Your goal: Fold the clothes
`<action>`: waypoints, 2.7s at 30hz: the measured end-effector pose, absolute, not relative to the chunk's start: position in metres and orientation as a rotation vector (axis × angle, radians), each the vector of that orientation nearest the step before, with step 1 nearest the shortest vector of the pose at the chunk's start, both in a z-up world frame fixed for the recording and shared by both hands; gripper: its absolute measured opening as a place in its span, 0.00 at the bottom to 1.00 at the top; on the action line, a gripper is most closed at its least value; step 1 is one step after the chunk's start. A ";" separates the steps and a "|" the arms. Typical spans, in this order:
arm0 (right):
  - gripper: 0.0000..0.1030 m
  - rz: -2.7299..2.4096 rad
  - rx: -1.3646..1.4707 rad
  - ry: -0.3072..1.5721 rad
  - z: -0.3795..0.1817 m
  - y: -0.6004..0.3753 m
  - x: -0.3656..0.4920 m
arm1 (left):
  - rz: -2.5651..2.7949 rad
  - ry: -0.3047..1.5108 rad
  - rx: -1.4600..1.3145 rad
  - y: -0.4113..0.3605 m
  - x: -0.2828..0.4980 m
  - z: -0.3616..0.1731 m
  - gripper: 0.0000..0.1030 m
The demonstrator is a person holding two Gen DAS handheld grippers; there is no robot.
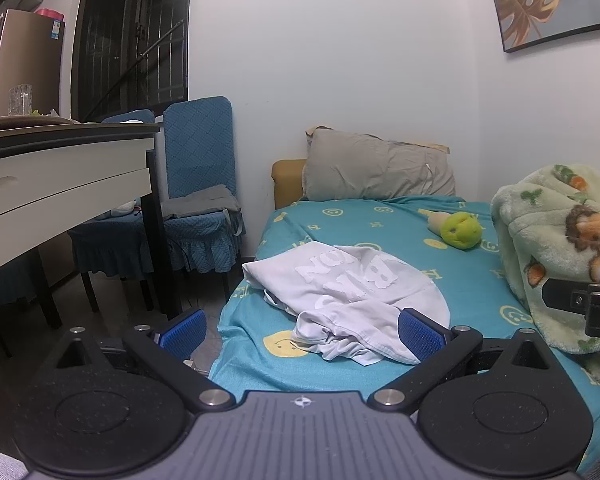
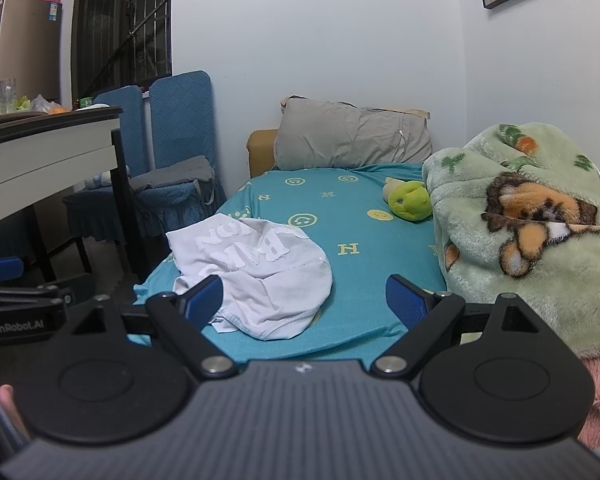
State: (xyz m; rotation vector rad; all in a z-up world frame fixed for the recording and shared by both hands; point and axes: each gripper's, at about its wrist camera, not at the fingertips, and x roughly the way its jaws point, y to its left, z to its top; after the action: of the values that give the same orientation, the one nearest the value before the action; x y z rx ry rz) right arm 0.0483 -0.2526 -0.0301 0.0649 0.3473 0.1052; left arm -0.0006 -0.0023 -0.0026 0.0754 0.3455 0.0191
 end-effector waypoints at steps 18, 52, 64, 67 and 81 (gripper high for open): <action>0.87 0.104 0.076 0.338 -0.028 -0.254 0.046 | 0.001 0.332 0.091 -0.003 -0.005 -0.001 1.00; 0.87 0.033 0.436 0.436 -0.065 -0.312 0.206 | -0.456 0.262 1.244 -0.121 0.169 -0.180 0.63; 0.87 -0.040 0.327 0.406 -0.073 -0.291 0.205 | -0.405 0.356 1.099 -0.131 0.214 -0.186 0.21; 0.87 -0.063 0.320 0.397 -0.073 -0.294 0.205 | -0.404 0.319 0.984 -0.121 0.209 -0.159 0.08; 0.87 0.046 0.186 0.354 -0.057 -0.258 0.180 | -0.423 0.050 0.201 -0.021 0.130 0.030 0.03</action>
State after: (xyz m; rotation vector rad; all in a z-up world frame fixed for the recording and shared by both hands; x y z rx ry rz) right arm 0.1805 -0.2577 -0.0568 0.1863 0.3540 0.0455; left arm 0.1301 -0.0207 0.0300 0.2007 0.0503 -0.4225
